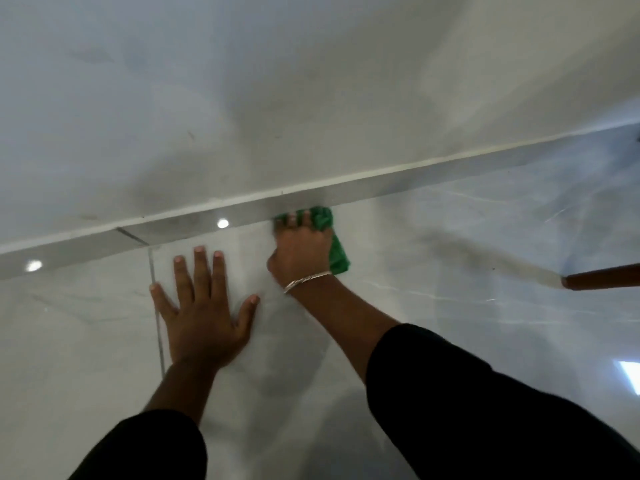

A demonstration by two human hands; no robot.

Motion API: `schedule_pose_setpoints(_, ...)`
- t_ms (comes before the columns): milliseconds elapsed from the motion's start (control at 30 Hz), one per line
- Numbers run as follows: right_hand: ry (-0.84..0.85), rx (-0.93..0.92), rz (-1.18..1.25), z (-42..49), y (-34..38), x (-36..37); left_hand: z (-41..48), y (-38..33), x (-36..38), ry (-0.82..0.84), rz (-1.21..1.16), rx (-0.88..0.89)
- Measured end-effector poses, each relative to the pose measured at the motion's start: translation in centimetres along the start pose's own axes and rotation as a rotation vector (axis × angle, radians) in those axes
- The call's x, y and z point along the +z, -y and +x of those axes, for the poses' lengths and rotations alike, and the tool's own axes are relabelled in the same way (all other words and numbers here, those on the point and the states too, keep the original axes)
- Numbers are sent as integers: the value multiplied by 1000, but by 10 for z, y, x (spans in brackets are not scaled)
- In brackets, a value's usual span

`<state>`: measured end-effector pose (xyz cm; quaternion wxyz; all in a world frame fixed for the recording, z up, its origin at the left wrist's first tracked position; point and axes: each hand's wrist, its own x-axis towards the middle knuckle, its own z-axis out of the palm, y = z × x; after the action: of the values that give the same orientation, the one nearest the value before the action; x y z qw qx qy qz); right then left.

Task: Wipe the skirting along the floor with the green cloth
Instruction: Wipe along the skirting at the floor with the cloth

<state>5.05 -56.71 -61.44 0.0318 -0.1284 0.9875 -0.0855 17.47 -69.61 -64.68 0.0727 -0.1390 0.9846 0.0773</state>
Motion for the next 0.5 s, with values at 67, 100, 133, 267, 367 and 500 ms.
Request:
schedule_pose_setpoints(67, 24, -142, -12, -1, 7, 1, 0, 2, -1, 28, 5, -8)
schedule_pose_setpoints(100, -2, -195, 10, 1, -6, 1, 0, 3, -1, 31, 6, -4)
schedule_pose_setpoints(133, -29, -223, 41, 3, -26, -1, -1, 2, -1, 31, 5, 4)
schedule_pose_setpoints(267, -159, -42, 135, 10, -101, -19, -2, 2, -1, 2, -6, -1)
schedule_pose_setpoints(367, -356, 285, 425, 12, -128, -26, -2, 2, 1, -6, -13, -2)
schedule_pose_setpoints(500, -654, 681, 855, 26, -106, -25, 0, 3, 2, -9, -4, -7)
